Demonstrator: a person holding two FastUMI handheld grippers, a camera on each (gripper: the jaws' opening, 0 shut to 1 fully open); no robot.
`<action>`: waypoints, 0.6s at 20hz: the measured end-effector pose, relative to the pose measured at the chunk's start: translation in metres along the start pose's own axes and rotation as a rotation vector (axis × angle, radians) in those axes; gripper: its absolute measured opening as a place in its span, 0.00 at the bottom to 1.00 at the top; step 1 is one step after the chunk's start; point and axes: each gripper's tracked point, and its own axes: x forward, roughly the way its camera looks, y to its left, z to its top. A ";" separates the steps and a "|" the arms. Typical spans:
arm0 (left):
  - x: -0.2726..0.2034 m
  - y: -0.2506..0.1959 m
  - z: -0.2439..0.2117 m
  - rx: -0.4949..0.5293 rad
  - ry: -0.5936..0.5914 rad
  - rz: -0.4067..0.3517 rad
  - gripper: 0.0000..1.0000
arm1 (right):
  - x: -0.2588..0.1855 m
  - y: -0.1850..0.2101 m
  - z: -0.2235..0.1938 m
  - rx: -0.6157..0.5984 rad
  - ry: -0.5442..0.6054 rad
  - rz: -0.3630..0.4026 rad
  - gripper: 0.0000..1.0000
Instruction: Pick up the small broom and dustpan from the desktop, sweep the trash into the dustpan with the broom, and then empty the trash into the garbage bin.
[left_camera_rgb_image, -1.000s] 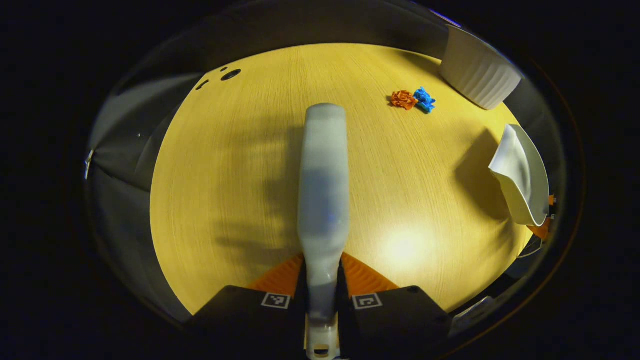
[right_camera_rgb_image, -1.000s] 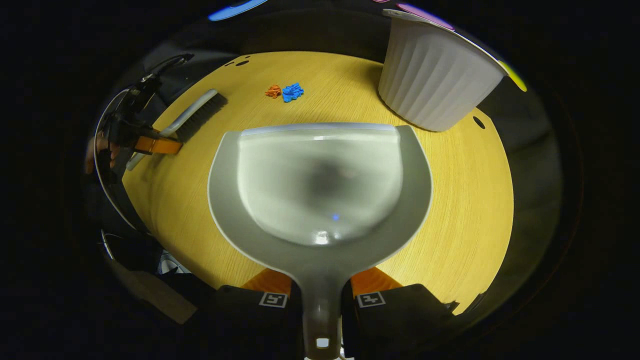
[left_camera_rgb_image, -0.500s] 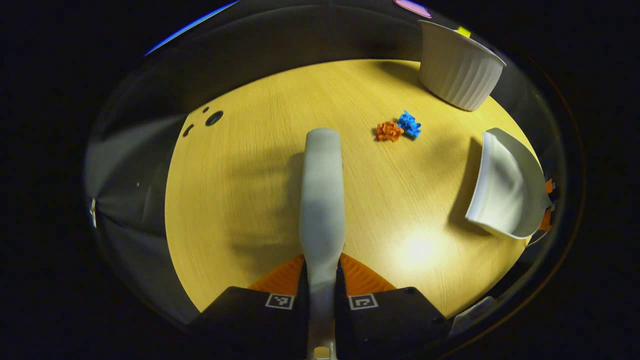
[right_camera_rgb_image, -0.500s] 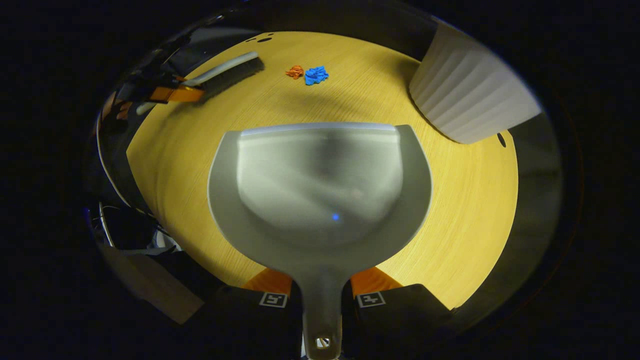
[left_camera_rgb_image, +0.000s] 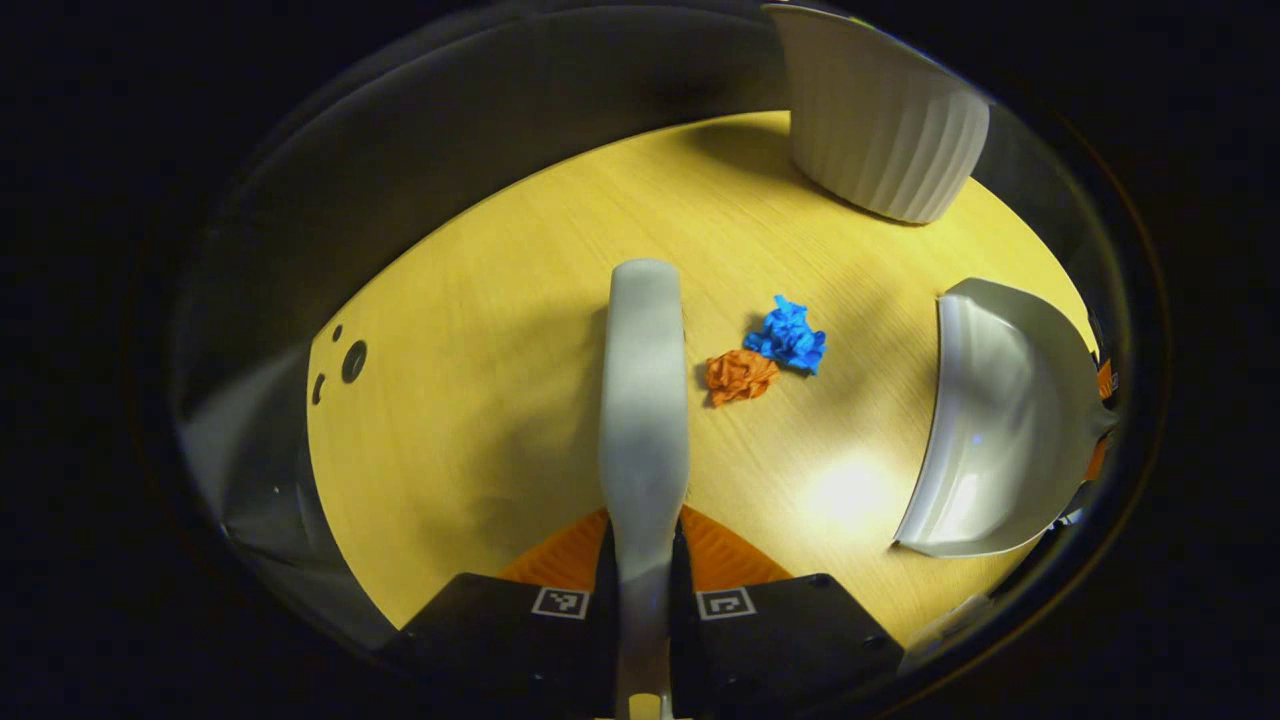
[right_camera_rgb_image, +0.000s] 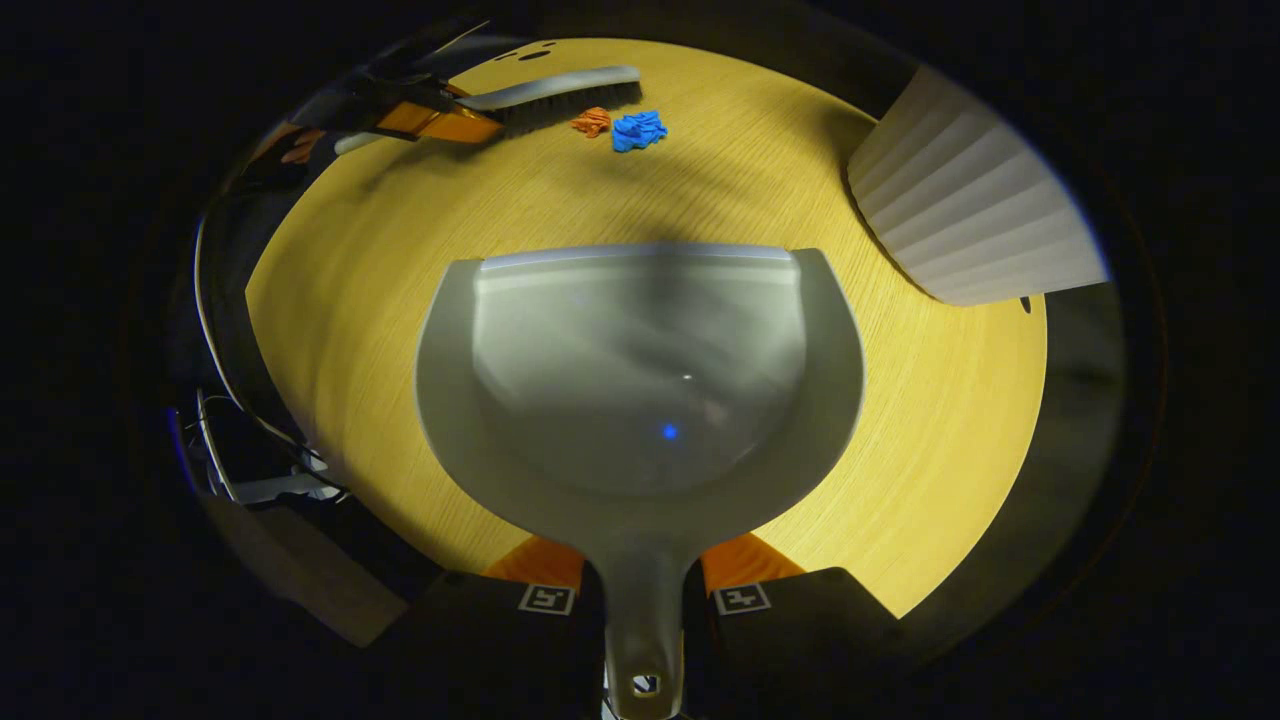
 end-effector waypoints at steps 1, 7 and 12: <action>-0.001 -0.010 0.003 0.018 -0.005 -0.027 0.25 | -0.001 0.000 0.000 0.002 -0.001 0.001 0.35; -0.013 -0.078 0.005 0.151 -0.015 -0.221 0.24 | 0.003 -0.003 -0.007 -0.013 -0.019 0.008 0.35; -0.026 -0.113 -0.001 0.242 -0.009 -0.361 0.25 | 0.008 -0.005 -0.011 -0.022 -0.063 0.009 0.35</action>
